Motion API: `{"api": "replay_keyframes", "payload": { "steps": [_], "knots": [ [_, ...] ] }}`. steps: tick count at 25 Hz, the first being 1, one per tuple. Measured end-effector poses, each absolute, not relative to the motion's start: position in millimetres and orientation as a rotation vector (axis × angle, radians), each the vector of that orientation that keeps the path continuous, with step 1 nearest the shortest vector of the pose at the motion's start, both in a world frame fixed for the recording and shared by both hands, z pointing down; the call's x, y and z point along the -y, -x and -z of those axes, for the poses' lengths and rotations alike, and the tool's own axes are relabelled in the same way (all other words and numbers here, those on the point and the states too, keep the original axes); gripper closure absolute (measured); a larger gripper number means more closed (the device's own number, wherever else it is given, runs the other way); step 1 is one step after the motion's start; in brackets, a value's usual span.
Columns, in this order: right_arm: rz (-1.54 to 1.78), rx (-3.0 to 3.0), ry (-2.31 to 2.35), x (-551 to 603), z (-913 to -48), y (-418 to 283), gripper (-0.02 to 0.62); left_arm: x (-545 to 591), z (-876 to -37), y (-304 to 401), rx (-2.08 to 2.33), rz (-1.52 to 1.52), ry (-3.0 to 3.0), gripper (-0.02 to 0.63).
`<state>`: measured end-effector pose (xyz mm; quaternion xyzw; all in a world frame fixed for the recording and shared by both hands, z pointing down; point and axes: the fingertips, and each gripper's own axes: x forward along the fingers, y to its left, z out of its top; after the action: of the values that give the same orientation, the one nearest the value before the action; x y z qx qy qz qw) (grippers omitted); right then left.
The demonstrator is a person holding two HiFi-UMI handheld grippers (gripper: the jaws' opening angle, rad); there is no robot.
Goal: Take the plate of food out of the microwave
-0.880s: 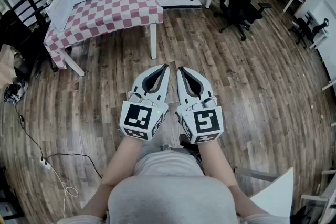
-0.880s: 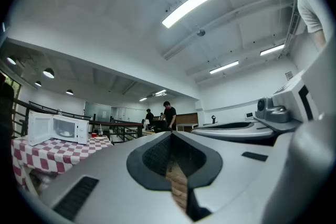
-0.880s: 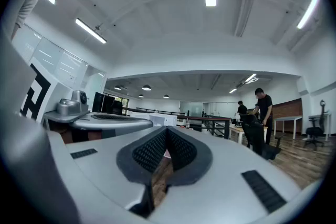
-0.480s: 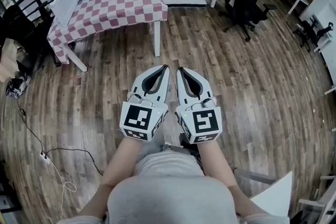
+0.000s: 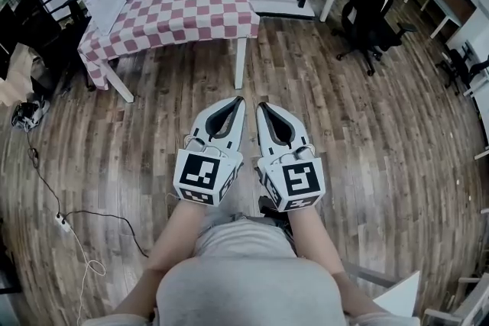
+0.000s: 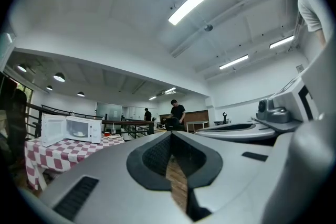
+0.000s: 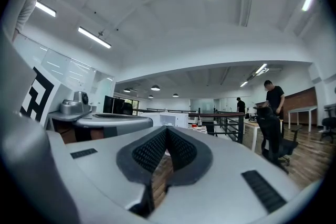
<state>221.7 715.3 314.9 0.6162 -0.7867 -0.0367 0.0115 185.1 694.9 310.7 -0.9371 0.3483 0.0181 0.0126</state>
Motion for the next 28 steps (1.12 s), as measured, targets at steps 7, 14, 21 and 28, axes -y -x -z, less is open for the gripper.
{"api": "replay_keyframes", "payload": {
  "steps": [7, 14, 21, 28],
  "knots": [
    [0.124, 2.498, -1.862, -662.6, -310.9, -201.3, 0.571, -644.2, -306.0, -162.1, -1.170, -0.068, 2.892, 0.604],
    [0.118, 2.527, -1.805, -606.5, -314.5, -181.0, 0.571, -584.3, -307.7, -144.9, -1.219, -0.062, 2.881, 0.604],
    [0.111, 2.549, -1.762, -546.0, -315.1, -161.3, 0.571, -525.0, -306.4, -129.8, -1.228, -0.085, 2.879, 0.604],
    [0.101, 2.565, -1.733, -484.4, -317.5, -144.6, 0.571, -459.9, -307.2, -113.5, -1.254, -0.095, 2.884, 0.604]
  ]
}}
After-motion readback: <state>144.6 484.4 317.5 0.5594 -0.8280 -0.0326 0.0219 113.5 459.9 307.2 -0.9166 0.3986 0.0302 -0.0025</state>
